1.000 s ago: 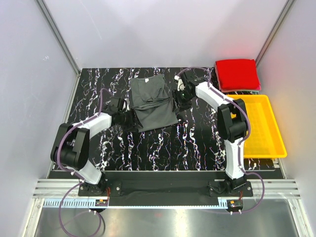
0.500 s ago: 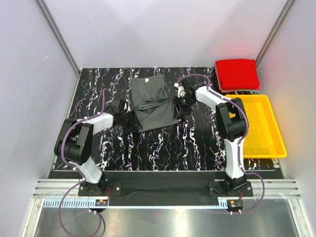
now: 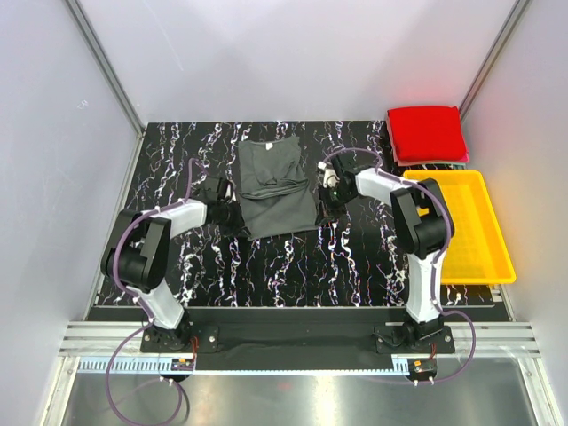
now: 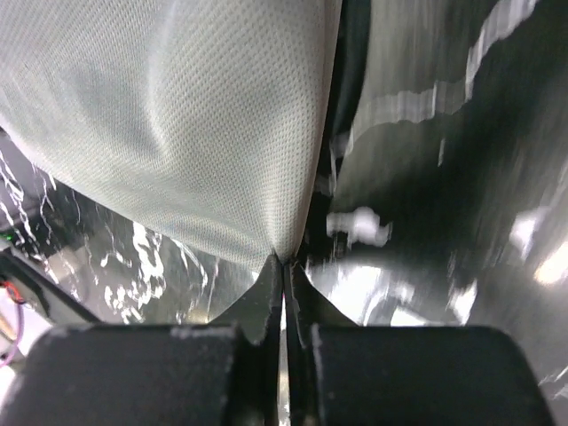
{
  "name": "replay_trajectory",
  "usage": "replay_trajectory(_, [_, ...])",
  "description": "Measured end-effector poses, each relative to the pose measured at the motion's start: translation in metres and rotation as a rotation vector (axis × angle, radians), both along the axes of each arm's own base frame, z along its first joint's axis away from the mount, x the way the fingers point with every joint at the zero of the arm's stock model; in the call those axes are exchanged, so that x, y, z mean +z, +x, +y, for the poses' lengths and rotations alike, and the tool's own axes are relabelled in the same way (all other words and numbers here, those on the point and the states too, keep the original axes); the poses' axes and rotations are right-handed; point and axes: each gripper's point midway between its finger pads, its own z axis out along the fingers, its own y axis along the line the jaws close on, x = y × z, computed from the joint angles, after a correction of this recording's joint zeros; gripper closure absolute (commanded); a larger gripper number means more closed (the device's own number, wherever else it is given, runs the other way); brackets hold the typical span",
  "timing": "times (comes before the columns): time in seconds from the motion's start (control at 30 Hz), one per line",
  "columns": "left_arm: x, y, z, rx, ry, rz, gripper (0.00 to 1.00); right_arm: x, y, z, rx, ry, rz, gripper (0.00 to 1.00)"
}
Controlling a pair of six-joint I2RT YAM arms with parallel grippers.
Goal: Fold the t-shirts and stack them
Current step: Fold the tshirt
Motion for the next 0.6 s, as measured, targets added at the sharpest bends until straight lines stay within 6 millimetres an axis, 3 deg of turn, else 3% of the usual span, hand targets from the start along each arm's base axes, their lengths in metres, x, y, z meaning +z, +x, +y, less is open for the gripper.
replay_trajectory(0.2, [0.001, -0.026, 0.000, -0.023, 0.066, 0.030, 1.00, -0.001, -0.049, -0.015, -0.083, 0.005, 0.063, 1.00])
replay_trajectory(0.37, [0.002, -0.078, -0.003, -0.094, 0.103, 0.056, 0.98, -0.002, -0.105, -0.017, -0.143, 0.010, 0.105, 1.00])
replay_trajectory(0.43, [-0.003, -0.098, -0.005, -0.114, 0.114, 0.081, 0.91, -0.002, -0.126, -0.014, -0.153, 0.014, 0.116, 0.97])
replay_trajectory(0.47, [-0.004, -0.106, -0.004, -0.121, 0.116, 0.081, 0.78, -0.002, -0.135, -0.013, -0.160, 0.012, 0.120, 0.91])
replay_trajectory(0.53, [-0.004, -0.119, -0.002, -0.121, 0.116, 0.081, 0.61, -0.001, -0.148, -0.011, -0.174, 0.004, 0.125, 0.77])
replay_trajectory(0.57, [-0.002, -0.125, -0.001, -0.116, 0.113, 0.080, 0.54, -0.001, -0.153, -0.012, -0.185, -0.007, 0.124, 0.67])
replay_trajectory(0.6, [0.001, -0.129, 0.001, -0.106, 0.112, 0.078, 0.50, 0.001, -0.157, -0.012, -0.197, -0.015, 0.123, 0.65])
